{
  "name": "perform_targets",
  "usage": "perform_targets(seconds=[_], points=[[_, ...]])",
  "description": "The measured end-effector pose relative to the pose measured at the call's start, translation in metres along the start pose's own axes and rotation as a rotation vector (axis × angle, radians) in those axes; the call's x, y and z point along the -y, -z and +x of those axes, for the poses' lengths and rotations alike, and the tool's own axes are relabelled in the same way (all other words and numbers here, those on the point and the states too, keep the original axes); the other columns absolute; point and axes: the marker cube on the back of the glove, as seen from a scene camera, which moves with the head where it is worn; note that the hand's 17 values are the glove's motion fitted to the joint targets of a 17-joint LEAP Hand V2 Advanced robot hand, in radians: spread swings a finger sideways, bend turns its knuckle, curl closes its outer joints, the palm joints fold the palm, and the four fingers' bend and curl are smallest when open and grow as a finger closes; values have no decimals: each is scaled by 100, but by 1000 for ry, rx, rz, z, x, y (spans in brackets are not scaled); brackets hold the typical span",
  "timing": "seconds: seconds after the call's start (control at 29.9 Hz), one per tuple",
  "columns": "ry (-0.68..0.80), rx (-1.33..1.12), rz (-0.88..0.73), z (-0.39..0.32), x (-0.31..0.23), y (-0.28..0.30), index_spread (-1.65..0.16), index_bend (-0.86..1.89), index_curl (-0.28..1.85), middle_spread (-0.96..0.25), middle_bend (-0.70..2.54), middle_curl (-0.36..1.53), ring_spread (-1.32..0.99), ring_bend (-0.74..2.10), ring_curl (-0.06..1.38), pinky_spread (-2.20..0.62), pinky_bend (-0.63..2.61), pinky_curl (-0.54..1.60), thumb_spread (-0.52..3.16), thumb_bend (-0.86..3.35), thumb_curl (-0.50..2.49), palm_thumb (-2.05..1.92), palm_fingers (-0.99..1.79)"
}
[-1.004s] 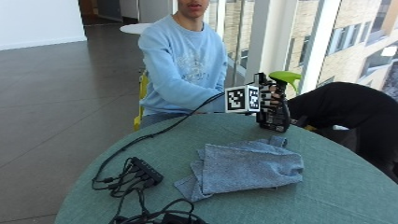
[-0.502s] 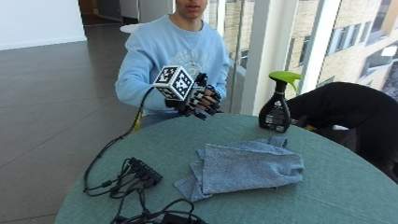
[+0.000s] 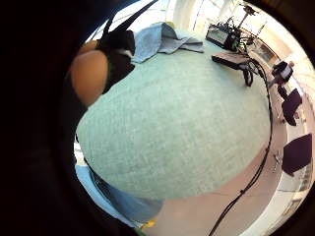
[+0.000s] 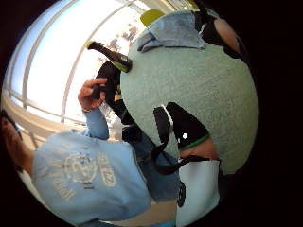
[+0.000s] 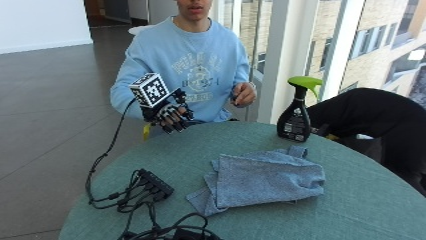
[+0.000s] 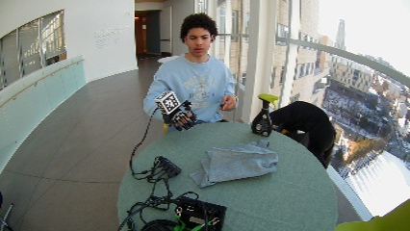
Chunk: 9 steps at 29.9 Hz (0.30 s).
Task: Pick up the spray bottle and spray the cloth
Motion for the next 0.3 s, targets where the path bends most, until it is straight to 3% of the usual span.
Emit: perform_targets(seconds=[0.3], points=[[-2,-1,-4,8,-6,3,-33,14,31,-8,25,43,-2,27,35,21,18,32,111,-2,39,68,75]])
